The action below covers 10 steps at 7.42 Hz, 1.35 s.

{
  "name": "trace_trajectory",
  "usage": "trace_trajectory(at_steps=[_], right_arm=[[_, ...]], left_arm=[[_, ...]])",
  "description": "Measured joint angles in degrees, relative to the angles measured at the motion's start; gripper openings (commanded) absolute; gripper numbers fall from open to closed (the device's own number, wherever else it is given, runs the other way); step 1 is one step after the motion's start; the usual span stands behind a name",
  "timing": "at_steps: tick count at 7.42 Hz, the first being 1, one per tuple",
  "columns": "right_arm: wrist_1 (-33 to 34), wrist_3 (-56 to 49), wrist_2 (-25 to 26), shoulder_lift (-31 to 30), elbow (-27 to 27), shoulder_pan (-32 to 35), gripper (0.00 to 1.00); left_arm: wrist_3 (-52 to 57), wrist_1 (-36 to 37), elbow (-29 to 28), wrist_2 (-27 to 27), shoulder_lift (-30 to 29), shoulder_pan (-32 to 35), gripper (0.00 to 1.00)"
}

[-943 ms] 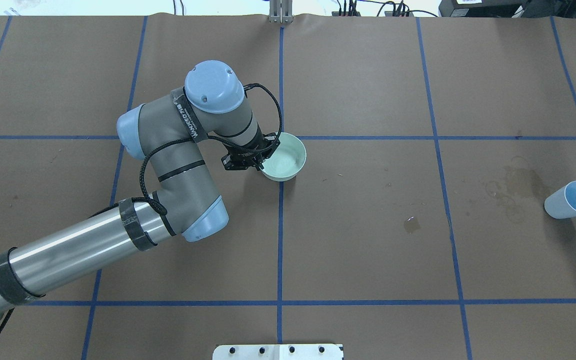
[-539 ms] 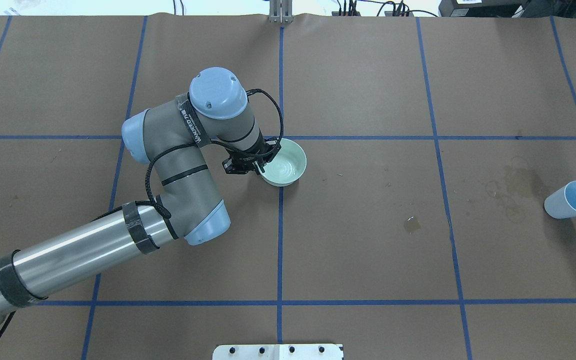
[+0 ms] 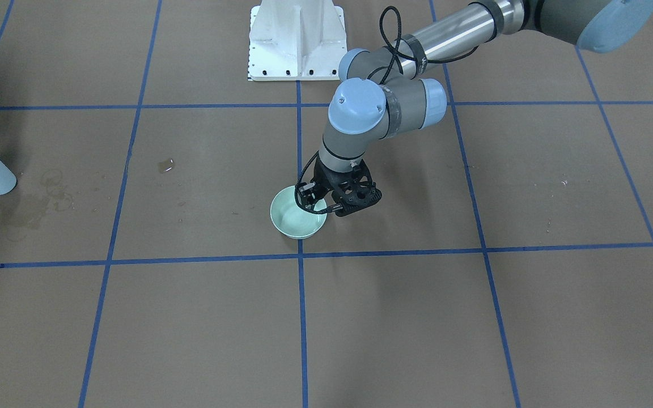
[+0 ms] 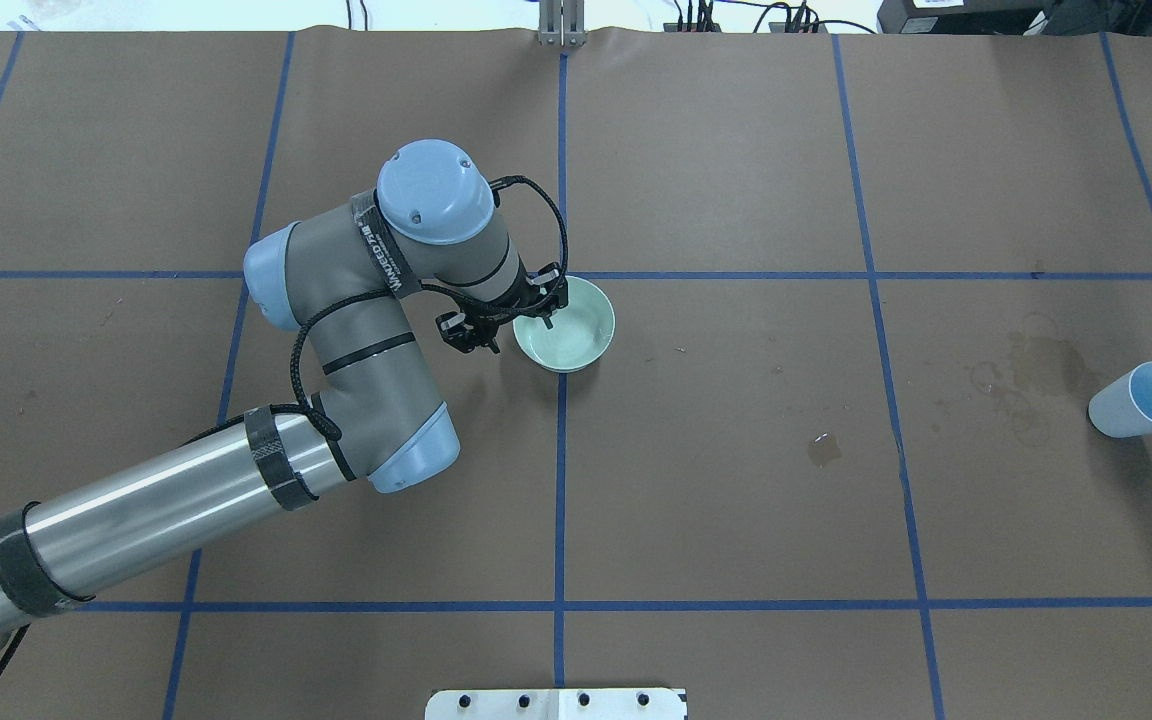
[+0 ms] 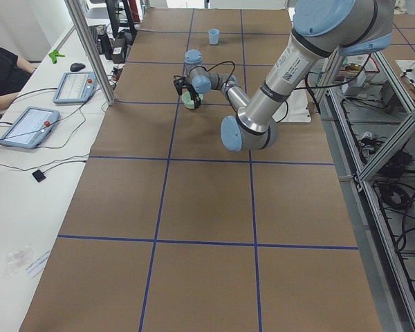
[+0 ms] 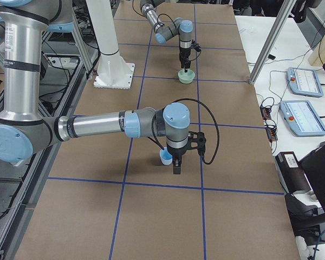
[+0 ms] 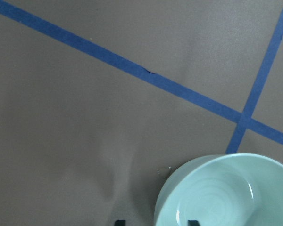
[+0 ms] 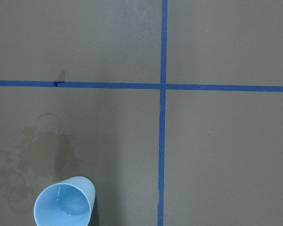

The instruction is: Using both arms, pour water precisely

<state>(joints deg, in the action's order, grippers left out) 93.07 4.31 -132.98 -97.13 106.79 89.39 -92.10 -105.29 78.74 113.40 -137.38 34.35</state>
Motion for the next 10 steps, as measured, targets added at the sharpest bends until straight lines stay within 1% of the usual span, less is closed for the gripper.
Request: trace_trajectory(at_steps=[1,2,4,5,6,7,8,9,10], right_arm=[[0.0,0.0,0.1,0.0,0.1,0.0,1.0],[0.0,0.0,0.3,0.6,0.5,0.0,1.0],[0.0,0.2,-0.7,2.0,1.4,-0.1,1.0],[-0.2,0.6,-1.9,1.5,1.9,-0.2,0.99],[-1.3,3.6,-2.0,-0.2,3.8,-0.5,0.99],[-5.1,10.1,-1.3,-4.1,6.3,-1.2,0.99],[-11.0,16.7,0.3,-8.7,8.5,-3.1,1.0],[-16.0,23.5,3.9,-13.0,10.7,-7.1,1.0],[-18.5,29.8,7.8,-15.6,12.8,-11.7,1.0]], left_arm=[[0.0,0.8,2.5,0.3,0.1,1.4,1.0],[0.1,3.4,5.8,1.5,0.1,3.7,1.0],[2.2,11.5,13.4,5.4,0.5,8.1,1.0],[3.1,14.4,16.3,6.1,1.0,9.1,1.0],[3.5,15.9,18.1,6.4,1.5,9.7,1.0],[3.6,16.6,19.2,6.4,2.3,10.0,1.0],[3.6,16.8,20.0,6.4,3.0,10.1,1.0],[3.6,16.9,20.4,6.2,3.7,10.1,1.0],[3.5,16.9,20.7,6.0,4.5,10.1,1.0]])
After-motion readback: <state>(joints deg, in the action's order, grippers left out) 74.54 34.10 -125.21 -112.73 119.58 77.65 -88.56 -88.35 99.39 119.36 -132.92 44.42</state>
